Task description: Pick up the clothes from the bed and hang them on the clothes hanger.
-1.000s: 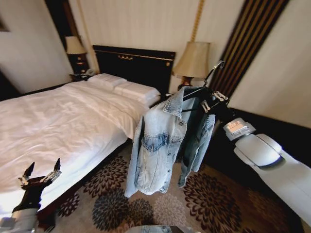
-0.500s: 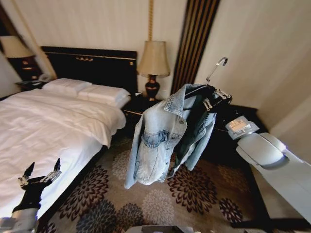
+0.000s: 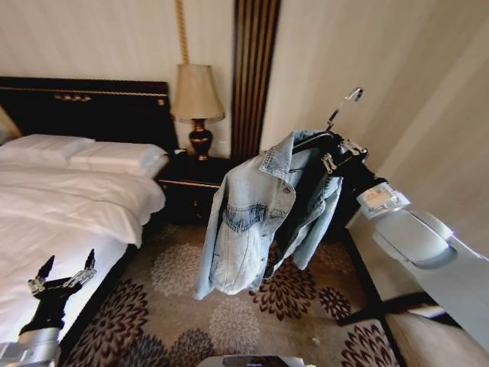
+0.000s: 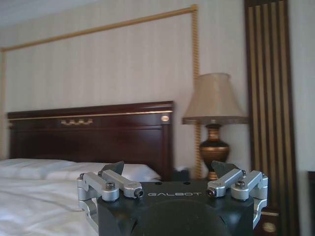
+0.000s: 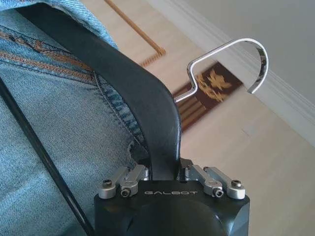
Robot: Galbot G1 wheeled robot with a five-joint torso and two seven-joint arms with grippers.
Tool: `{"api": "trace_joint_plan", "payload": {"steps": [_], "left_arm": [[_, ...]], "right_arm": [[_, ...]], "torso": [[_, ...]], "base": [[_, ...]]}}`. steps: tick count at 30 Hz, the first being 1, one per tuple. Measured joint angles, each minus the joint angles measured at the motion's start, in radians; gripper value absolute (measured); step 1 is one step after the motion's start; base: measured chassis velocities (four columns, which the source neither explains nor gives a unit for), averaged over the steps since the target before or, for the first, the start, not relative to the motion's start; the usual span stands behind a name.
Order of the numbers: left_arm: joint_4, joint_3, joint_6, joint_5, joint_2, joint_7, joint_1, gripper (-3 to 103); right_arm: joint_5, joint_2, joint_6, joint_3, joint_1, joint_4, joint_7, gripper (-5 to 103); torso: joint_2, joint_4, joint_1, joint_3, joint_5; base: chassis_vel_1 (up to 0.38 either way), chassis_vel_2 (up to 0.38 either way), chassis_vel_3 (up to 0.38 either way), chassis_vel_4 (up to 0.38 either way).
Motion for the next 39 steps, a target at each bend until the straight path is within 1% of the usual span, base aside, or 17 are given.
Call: {"api": "trace_joint_plan", "payload": {"steps": [5,10,19,39], "left_arm": [[0.0,0.0,0.0,0.0,0.0,0.0,0.0,100],[0.0,0.0,0.0,0.0,0.0,0.0,0.0,100],[0.0,0.0,0.0,0.0,0.0,0.0,0.0,100],[0.0,0.0,0.0,0.0,0.0,0.0,0.0,100]], "right_arm": [[-0.012,0.017,0.0,0.034,-0.048,0.009,-0.003,27],[-0.021,0.026,0.008,0.095,-0.115,0.024,-0.011,27],[-0.037,0.051,0.015,0.158,-0.202,0.044,-0.018,27],[-0.039,0.053,0.014,0.178,-0.215,0.047,-0.029,27]], "torso": [[0.0,0.0001,0.0,0.0,0.0001],[0.0,-0.0001,0.0,0.0,0.0001],[0.0,0.0001,0.0,0.0,0.0],[0.0,0.0001,0.0,0.0,0.0001]], "base": [[-0.124,-0.128,-0.127,-0.105],[-0.13,-0.129,-0.128,-0.13],[-0.134,-0.127,-0.123,-0.13],[-0.119,-0.123,-0.125,-0.124]]}}
